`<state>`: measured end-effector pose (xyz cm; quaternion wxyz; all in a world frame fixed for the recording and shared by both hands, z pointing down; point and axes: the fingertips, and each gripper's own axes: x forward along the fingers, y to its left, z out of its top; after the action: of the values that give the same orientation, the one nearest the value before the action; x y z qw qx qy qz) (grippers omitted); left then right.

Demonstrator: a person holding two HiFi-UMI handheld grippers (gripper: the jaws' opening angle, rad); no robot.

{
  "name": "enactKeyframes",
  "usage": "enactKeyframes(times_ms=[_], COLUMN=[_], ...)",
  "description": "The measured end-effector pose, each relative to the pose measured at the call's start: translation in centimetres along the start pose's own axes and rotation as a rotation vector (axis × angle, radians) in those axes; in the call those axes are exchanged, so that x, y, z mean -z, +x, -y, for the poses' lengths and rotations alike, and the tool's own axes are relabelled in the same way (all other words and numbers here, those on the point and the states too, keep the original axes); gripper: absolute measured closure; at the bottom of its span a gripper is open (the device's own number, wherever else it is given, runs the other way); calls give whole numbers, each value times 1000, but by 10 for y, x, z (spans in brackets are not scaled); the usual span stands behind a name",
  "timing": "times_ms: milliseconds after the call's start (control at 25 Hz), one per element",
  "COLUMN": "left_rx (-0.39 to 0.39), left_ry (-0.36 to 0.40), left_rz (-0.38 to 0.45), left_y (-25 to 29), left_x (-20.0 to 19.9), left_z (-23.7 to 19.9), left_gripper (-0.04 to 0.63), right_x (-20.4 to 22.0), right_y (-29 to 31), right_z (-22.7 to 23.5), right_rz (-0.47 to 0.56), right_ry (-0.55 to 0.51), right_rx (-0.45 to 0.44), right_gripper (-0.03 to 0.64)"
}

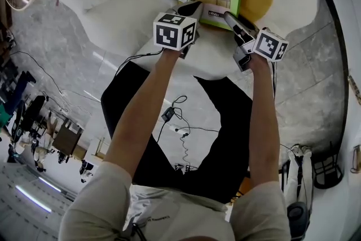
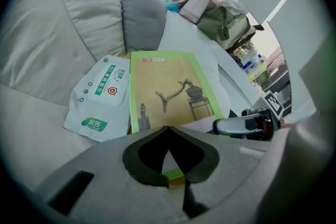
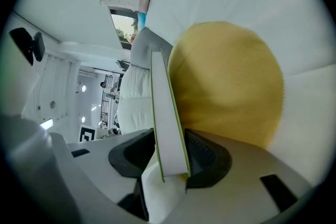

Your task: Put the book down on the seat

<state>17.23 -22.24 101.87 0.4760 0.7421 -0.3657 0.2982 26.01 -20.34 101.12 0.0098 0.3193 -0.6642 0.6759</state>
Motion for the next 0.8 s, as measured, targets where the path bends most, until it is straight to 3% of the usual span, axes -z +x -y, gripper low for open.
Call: enactKeyframes(times_ms=[200,440,800], left_rx=[-2,-15,-1], left_ry=[35,-13,70], left_rz=[-14,2,-43], left_y=[1,5,-4], left_x=[3,4,7], left_z=[-1,-3,-2], left_gripper=[587,588,588], right_x=[6,12,31], right_y=[-13,-27,-54], right_z=[2,14,21], right_rz=[48,84,103], right_ry=[2,4,27], right_rx=[33,125,198], right_gripper=[445,463,485])
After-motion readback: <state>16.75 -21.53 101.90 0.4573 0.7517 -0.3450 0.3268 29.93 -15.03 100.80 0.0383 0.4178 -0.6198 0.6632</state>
